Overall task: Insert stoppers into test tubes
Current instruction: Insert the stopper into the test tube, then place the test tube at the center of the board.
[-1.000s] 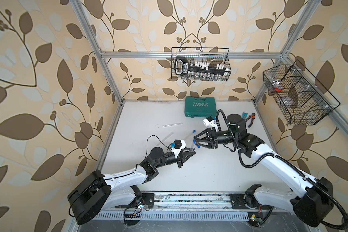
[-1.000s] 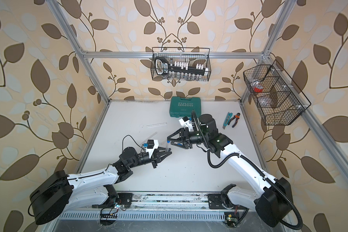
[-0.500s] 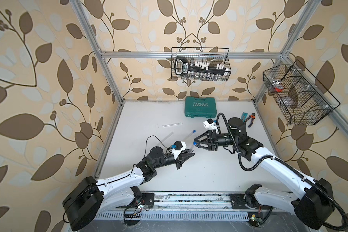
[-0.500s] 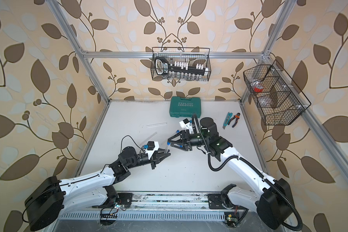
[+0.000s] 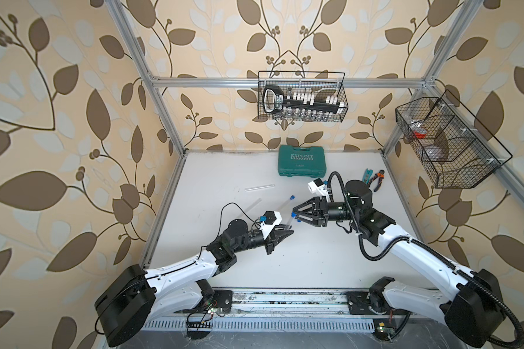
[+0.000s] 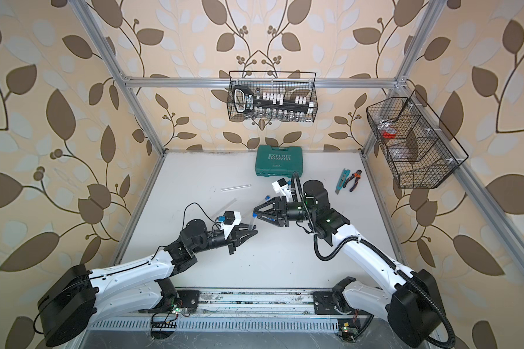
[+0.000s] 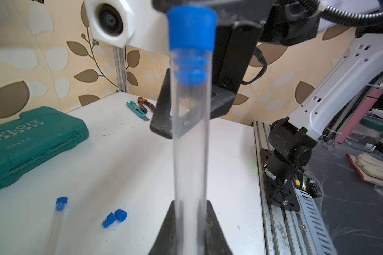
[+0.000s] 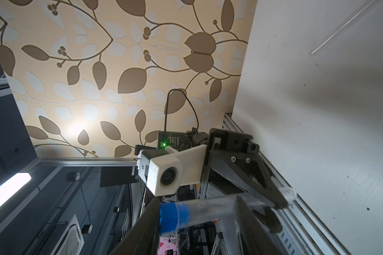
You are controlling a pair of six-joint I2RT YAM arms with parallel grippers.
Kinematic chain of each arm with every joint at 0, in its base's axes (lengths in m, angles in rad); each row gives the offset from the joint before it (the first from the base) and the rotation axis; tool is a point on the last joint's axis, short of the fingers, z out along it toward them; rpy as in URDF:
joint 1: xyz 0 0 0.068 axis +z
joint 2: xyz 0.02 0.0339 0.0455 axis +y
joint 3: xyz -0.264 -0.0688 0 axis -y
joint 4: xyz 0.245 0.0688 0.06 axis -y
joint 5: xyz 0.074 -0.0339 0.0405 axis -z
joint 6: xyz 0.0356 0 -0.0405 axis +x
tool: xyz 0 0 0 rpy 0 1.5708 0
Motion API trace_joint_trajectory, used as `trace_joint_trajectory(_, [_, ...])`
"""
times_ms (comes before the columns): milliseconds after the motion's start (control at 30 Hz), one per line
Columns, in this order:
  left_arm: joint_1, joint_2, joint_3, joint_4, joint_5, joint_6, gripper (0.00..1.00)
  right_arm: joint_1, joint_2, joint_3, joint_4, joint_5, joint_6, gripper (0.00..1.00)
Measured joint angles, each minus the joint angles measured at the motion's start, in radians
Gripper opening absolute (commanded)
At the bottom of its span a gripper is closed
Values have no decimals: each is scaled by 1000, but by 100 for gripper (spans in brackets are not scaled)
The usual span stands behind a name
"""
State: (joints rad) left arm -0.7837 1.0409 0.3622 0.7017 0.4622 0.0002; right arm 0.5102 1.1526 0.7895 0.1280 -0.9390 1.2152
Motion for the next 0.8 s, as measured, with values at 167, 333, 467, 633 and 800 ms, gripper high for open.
trace_joint_trajectory(167, [0, 0, 20, -53, -33, 4, 0, -9, 6, 11, -21, 10, -17, 62])
trace_joint_trajectory(333, [-1, 10, 131, -171, -86, 30, 0, -71, 8, 82, -51, -17, -61, 70])
trace_joint_trajectory(467, [0, 69, 218, -239, -140, 30, 0, -156, 7, 190, -81, -68, -139, 76])
trace_joint_trajectory(633, [0, 142, 227, -422, -202, 39, 0, -292, -30, 237, -83, -82, -216, 76])
trace_joint_trajectory(800, [48, 190, 304, -656, -218, 99, 0, -393, -52, 225, -204, -3, -336, 71])
